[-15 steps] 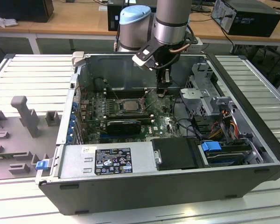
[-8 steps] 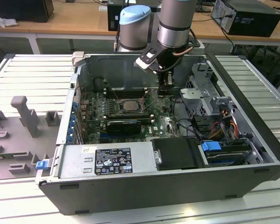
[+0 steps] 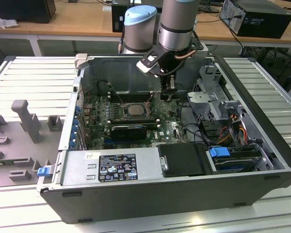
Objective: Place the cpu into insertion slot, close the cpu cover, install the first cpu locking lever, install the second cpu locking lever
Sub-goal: 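Close the cpu cover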
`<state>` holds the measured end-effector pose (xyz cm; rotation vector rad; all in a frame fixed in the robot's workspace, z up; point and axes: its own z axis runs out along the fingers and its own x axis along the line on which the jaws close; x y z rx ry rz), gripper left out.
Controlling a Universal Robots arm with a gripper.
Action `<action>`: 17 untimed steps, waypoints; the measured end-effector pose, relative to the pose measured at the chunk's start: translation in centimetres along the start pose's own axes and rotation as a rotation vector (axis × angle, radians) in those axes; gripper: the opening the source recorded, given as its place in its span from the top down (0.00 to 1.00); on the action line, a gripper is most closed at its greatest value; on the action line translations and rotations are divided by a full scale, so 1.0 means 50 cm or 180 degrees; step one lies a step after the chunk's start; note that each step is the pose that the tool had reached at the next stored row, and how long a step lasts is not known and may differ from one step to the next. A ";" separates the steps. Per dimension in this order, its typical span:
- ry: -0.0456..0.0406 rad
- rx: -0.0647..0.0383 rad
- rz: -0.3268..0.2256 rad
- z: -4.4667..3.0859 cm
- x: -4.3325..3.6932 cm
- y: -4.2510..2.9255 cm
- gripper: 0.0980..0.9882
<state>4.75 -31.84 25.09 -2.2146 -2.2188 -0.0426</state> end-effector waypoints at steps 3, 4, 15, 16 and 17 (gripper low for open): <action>0.0000 0.0000 0.0000 0.000 0.000 -0.006 0.99; 0.0000 0.0000 0.0000 0.000 0.000 -0.008 0.99; 0.0000 0.0000 0.0000 0.000 0.000 -0.023 0.99; 0.0000 0.0000 0.0000 0.000 0.000 -0.025 0.99; 0.0000 0.0000 0.0000 0.000 0.000 -0.027 0.99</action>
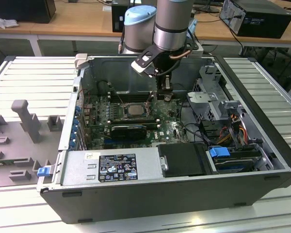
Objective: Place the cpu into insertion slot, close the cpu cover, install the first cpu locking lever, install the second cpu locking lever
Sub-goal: 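Close the cpu cover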
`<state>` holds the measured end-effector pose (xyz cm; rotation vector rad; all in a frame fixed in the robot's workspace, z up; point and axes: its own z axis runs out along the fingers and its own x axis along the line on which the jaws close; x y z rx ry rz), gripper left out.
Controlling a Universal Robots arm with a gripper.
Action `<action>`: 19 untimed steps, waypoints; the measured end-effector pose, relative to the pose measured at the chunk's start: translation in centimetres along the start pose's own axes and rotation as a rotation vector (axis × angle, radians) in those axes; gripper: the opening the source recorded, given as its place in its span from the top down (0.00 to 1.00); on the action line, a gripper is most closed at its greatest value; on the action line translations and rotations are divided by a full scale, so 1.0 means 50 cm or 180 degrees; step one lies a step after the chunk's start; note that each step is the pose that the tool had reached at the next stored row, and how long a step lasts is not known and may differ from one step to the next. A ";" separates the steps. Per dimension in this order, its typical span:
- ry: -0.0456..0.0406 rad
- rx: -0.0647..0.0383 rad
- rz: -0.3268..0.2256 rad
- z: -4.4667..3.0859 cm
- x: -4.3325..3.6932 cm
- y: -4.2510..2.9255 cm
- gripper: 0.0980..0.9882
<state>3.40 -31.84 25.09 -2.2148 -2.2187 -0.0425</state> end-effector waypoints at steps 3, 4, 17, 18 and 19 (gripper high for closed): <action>0.0000 0.0000 0.0000 0.000 0.000 -0.007 0.99; 0.0000 0.0000 -0.0001 0.000 0.000 -0.011 0.99; 0.0004 0.0000 -0.0002 0.014 0.000 -0.068 0.99; 0.0008 0.0001 -0.0041 0.022 0.000 -0.074 0.99; 0.0009 0.0006 -0.0089 0.028 -0.001 -0.078 0.99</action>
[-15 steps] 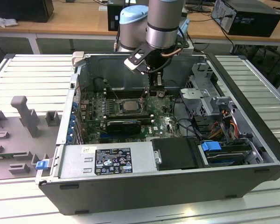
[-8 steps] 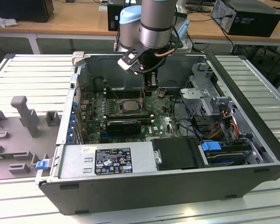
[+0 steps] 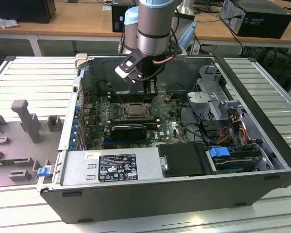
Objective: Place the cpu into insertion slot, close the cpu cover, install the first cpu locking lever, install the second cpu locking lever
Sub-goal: 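Close the cpu cover, then install the first cpu locking lever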
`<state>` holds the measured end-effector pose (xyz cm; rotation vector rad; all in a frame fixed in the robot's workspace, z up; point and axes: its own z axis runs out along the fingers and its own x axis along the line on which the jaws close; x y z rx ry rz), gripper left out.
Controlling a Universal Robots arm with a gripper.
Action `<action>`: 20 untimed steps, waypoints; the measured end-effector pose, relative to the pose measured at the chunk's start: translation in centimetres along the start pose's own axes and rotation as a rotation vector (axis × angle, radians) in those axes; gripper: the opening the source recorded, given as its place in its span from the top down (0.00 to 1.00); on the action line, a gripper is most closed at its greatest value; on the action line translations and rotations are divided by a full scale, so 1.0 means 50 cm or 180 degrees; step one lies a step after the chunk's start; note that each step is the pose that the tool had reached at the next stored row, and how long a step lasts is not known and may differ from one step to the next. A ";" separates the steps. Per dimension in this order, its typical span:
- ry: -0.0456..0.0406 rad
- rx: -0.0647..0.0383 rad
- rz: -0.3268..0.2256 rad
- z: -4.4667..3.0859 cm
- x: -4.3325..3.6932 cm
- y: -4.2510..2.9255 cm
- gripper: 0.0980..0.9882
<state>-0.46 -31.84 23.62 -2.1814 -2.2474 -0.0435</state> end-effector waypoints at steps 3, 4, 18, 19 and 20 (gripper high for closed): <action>0.0001 0.0007 -0.0057 0.011 0.000 -0.015 0.99; 0.0001 0.0007 -0.0060 0.011 0.000 -0.020 0.99; 0.0002 0.0007 -0.0063 0.010 0.002 -0.065 0.99; 0.0001 0.0007 -0.0063 0.007 0.002 -0.065 0.99; 0.0001 0.0007 -0.0063 0.002 0.002 -0.065 0.99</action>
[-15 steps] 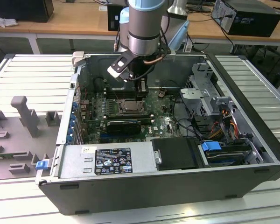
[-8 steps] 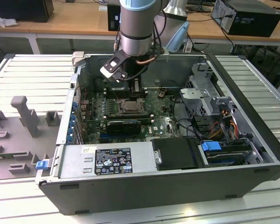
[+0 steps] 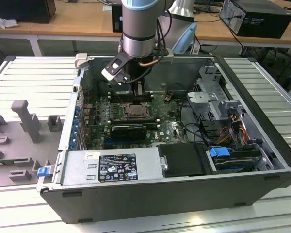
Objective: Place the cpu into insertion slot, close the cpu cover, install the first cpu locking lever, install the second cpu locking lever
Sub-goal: 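Install the first cpu locking lever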
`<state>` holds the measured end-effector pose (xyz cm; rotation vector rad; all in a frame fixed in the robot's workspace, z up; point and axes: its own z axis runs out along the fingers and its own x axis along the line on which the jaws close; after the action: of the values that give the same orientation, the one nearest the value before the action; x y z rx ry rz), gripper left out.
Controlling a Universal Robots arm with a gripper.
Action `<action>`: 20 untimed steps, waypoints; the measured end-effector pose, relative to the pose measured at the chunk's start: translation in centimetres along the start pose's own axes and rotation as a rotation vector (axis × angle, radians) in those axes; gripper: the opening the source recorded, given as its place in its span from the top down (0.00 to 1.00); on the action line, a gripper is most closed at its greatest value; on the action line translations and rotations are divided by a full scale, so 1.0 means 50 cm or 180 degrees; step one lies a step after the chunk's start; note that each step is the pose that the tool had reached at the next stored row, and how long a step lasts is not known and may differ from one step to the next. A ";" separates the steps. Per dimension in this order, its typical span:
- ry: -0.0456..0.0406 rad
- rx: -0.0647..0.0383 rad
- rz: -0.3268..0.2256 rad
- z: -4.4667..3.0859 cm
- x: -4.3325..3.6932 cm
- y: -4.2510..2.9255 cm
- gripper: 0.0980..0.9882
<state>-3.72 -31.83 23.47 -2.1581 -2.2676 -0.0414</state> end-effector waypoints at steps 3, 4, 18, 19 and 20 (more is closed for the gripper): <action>0.0000 0.0000 0.0000 -0.011 0.000 0.000 0.99; 0.0000 0.0000 0.0000 -0.016 0.000 0.000 0.99; -0.0003 0.0002 -0.0070 -0.090 0.002 0.001 0.99; -0.0002 0.0004 -0.0158 -0.090 0.002 0.001 0.99; -0.0001 0.0006 -0.0221 -0.090 0.002 0.001 0.99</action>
<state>-3.72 -31.83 27.99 -2.0780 -2.3412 -0.0394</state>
